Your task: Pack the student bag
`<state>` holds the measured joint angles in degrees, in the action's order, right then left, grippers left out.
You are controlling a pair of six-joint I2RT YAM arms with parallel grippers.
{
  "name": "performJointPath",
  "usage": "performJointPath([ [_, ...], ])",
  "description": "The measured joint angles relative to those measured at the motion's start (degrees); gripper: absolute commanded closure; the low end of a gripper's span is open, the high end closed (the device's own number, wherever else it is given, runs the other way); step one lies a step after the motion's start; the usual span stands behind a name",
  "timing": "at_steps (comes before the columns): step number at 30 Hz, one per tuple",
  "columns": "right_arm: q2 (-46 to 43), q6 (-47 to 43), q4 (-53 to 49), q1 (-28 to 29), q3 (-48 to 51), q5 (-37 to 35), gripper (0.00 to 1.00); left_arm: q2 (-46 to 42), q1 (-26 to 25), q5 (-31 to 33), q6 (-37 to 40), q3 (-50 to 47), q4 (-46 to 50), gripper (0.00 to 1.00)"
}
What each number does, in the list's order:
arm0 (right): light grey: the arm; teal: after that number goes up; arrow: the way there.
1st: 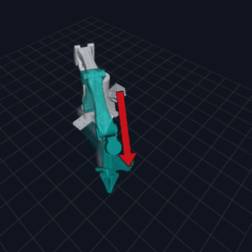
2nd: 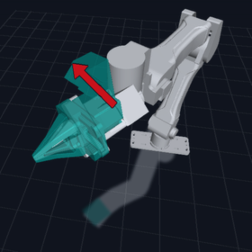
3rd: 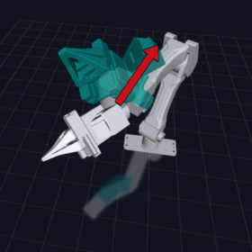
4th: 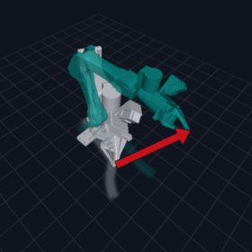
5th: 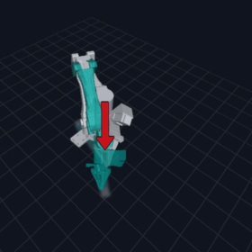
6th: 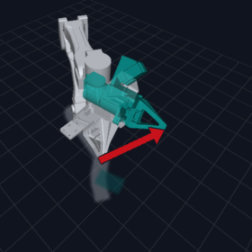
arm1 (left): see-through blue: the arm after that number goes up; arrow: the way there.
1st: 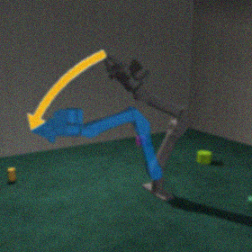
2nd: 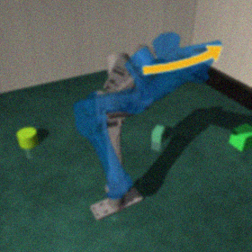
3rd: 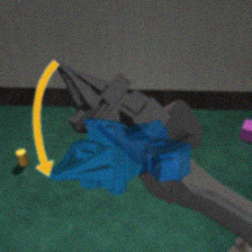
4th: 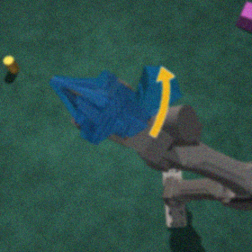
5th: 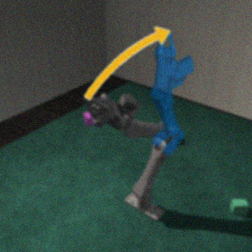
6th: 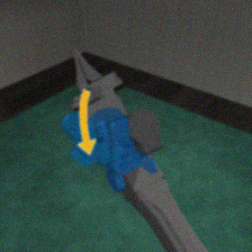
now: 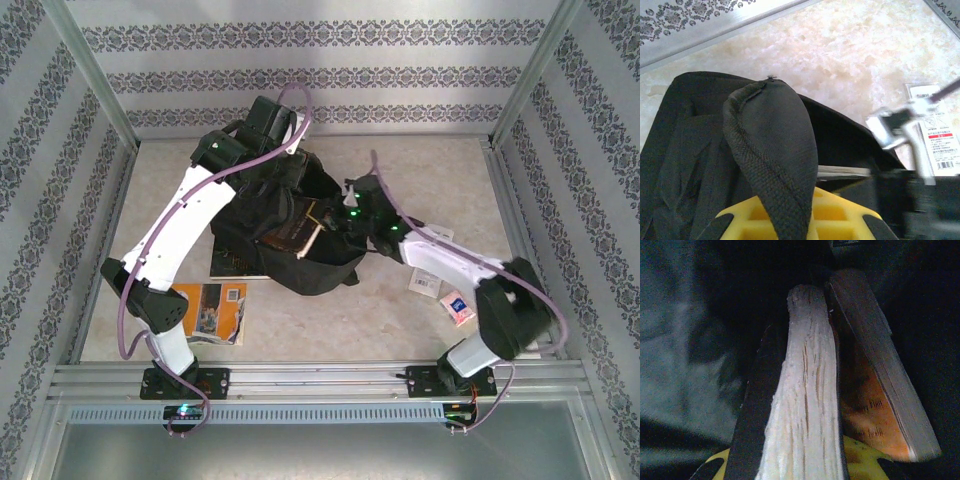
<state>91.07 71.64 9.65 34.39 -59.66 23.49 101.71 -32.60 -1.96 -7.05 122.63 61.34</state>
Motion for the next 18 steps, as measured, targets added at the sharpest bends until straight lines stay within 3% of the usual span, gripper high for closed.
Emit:
performJointPath([
  [4, 11.45, 0.17, 4.00, 2.45, -8.44, -4.35, 0.94, 0.85, 0.04, -0.81, 0.00, 2.27, 1.40, 1.00],
  [9, 24.74, 0.28, 7.23, 4.83, -21.16, -7.56, 0.56, 2.49, 0.94, -0.87, -0.26, 5.03, 1.68, 1.00],
  [14, 27.61, -2.97, 6.43, 4.79, -24.20, -7.37, 0.25, 4.04, 4.72, -0.85, -1.07, 6.29, 0.94, 1.00],
  [18, 26.29, -8.79, 1.62, 2.67, -24.24, -5.57, 0.18, 5.64, 8.76, -1.29, -2.45, 6.32, -0.98, 1.00],
])
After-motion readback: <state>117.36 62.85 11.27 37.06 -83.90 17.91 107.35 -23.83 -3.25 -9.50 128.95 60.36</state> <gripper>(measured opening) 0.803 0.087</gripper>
